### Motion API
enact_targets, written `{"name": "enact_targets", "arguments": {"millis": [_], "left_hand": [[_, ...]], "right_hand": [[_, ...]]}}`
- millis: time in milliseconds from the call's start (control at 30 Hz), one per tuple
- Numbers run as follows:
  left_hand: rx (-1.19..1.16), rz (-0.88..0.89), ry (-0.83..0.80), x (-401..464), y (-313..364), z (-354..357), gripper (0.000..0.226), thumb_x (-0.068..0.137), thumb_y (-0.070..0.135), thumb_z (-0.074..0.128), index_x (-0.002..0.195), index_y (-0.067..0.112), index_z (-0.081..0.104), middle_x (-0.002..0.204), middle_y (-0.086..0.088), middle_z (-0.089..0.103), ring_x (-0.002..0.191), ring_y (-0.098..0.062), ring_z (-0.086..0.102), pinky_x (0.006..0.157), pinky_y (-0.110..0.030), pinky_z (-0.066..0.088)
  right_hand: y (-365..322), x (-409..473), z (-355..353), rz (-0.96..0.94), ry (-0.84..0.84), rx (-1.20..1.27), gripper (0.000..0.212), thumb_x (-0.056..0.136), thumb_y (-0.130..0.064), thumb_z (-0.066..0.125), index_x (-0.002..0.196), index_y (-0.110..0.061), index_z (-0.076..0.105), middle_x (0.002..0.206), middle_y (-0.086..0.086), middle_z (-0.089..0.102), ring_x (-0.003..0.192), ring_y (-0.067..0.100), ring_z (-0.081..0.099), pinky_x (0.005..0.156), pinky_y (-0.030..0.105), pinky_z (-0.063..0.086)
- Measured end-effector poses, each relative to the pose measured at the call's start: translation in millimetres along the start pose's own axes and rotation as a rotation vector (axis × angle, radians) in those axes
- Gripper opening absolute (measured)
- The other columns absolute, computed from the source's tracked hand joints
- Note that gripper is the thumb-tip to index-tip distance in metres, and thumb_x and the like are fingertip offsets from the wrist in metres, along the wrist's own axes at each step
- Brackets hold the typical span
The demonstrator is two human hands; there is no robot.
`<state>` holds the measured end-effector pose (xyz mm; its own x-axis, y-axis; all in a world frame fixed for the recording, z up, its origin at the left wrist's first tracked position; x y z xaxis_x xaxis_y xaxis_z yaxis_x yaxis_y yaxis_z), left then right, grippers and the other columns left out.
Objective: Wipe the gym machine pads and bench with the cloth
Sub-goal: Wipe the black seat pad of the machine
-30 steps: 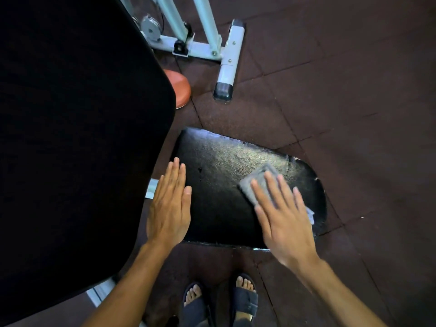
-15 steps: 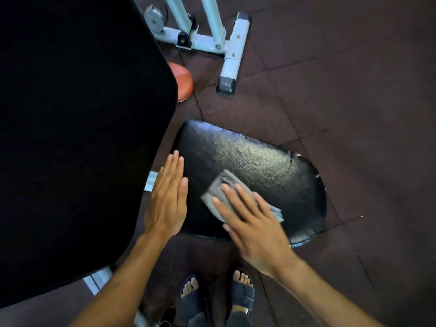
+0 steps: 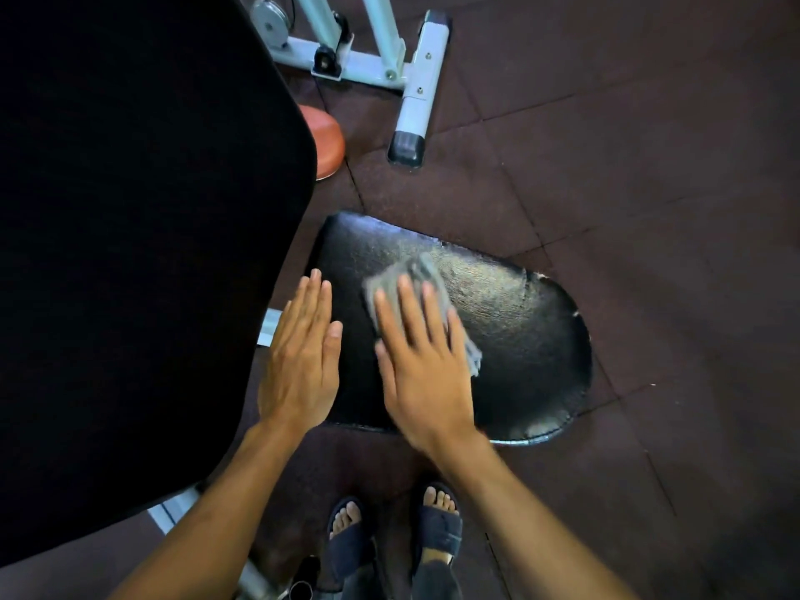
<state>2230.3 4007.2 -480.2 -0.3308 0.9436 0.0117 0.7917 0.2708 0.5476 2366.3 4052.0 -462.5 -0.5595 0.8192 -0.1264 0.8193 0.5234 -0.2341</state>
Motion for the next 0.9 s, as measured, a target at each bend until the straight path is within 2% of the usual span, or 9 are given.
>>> {"name": "enact_targets", "arguments": {"millis": [100, 200, 300, 433, 567, 667, 767, 833, 900], "left_hand": [[0.072, 0.015, -0.008, -1, 1, 1, 0.056, 0.104, 0.035, 0.021, 0.154, 0.009, 0.017, 0.164, -0.002, 0.011, 0.152, -0.011, 0.005, 0.124, -0.036, 0.017], [0.153, 0.021, -0.028, -1, 2, 4, 0.061, 0.104, 0.041, 0.021, 0.154, 0.008, 0.014, 0.165, -0.005, 0.009, 0.152, -0.014, 0.003, 0.124, -0.038, 0.017], [0.184, 0.02, -0.03, -2, 2, 5, 0.062, 0.103, 0.042, 0.02, 0.154, 0.008, 0.013, 0.165, -0.006, 0.008, 0.152, -0.015, 0.003, 0.124, -0.038, 0.017], [0.17, 0.034, -0.025, -2, 3, 5, 0.06, 0.103, 0.036, 0.025, 0.154, 0.007, 0.015, 0.164, -0.007, 0.01, 0.152, -0.017, 0.005, 0.123, -0.041, 0.018], [0.134, 0.036, -0.022, -2, 3, 3, 0.057, 0.104, 0.033, 0.024, 0.154, 0.008, 0.016, 0.164, -0.005, 0.01, 0.152, -0.016, 0.005, 0.123, -0.041, 0.019], [0.124, 0.033, -0.011, 0, 1, 1, 0.056, 0.104, 0.032, 0.024, 0.154, 0.008, 0.018, 0.164, -0.005, 0.012, 0.152, -0.016, 0.007, 0.123, -0.041, 0.02], [0.127, 0.035, -0.023, -1, 2, 3, 0.057, 0.104, 0.035, 0.023, 0.154, 0.009, 0.018, 0.164, -0.003, 0.012, 0.152, -0.013, 0.006, 0.123, -0.039, 0.019], [0.116, 0.014, -0.035, 0, 0, 3, 0.061, 0.103, 0.042, 0.021, 0.154, 0.01, 0.016, 0.165, -0.002, 0.009, 0.152, -0.01, 0.002, 0.124, -0.039, 0.016], [0.122, -0.01, -0.033, 1, 6, 1, 0.066, 0.102, 0.049, 0.018, 0.155, 0.009, 0.014, 0.165, -0.005, 0.005, 0.152, -0.012, -0.001, 0.124, -0.043, 0.013]], "right_hand": [[32, -64, -3, -0.121, -0.056, -0.051, 0.057, 0.102, -0.042, 0.03, 0.154, -0.033, 0.01, 0.164, -0.005, 0.007, 0.152, 0.018, 0.003, 0.119, 0.047, 0.018], [94, -71, -18, -0.001, -0.087, -0.117, 0.056, 0.1, -0.046, 0.025, 0.153, -0.038, 0.009, 0.164, -0.007, 0.006, 0.152, 0.017, 0.004, 0.118, 0.052, 0.019], [114, -23, -30, 0.171, -0.032, -0.084, 0.054, 0.101, -0.045, 0.023, 0.153, -0.04, 0.009, 0.165, -0.004, 0.003, 0.152, 0.018, -0.003, 0.12, 0.056, 0.008], [81, 54, -22, 0.33, 0.04, 0.039, 0.054, 0.101, -0.044, 0.027, 0.153, -0.035, 0.014, 0.165, 0.0, 0.007, 0.152, 0.024, 0.002, 0.12, 0.055, 0.006], [22, 8, -4, 0.169, 0.028, 0.012, 0.059, 0.101, -0.04, 0.027, 0.155, -0.031, 0.004, 0.165, 0.0, 0.0, 0.152, 0.022, -0.004, 0.12, 0.053, 0.01], [10, -27, 1, 0.083, -0.063, 0.103, 0.058, 0.103, -0.042, 0.026, 0.154, -0.034, 0.002, 0.164, -0.003, -0.008, 0.15, 0.016, -0.014, 0.122, 0.05, 0.003], [27, -19, -13, 0.076, -0.069, 0.301, 0.055, 0.103, -0.046, 0.027, 0.154, -0.036, 0.008, 0.164, -0.004, -0.012, 0.149, 0.012, -0.018, 0.122, 0.042, -0.006], [60, -16, -28, 0.114, 0.004, 0.285, 0.054, 0.102, -0.047, 0.026, 0.154, -0.035, 0.013, 0.164, -0.002, -0.007, 0.151, 0.015, -0.012, 0.123, 0.042, -0.004], [103, -17, -37, 0.187, 0.067, 0.197, 0.054, 0.102, -0.046, 0.023, 0.153, -0.029, 0.02, 0.165, 0.003, 0.003, 0.152, 0.02, -0.005, 0.123, 0.048, 0.003]]}}
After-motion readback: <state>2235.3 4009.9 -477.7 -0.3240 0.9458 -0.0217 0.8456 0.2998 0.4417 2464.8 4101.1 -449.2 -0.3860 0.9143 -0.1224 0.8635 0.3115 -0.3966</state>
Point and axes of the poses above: each hand's wrist, its own x-axis towards the middle knuckle, its own z-axis out of the palm, y = z × x, the point moved 9 cm from there along x, towards the middle knuckle
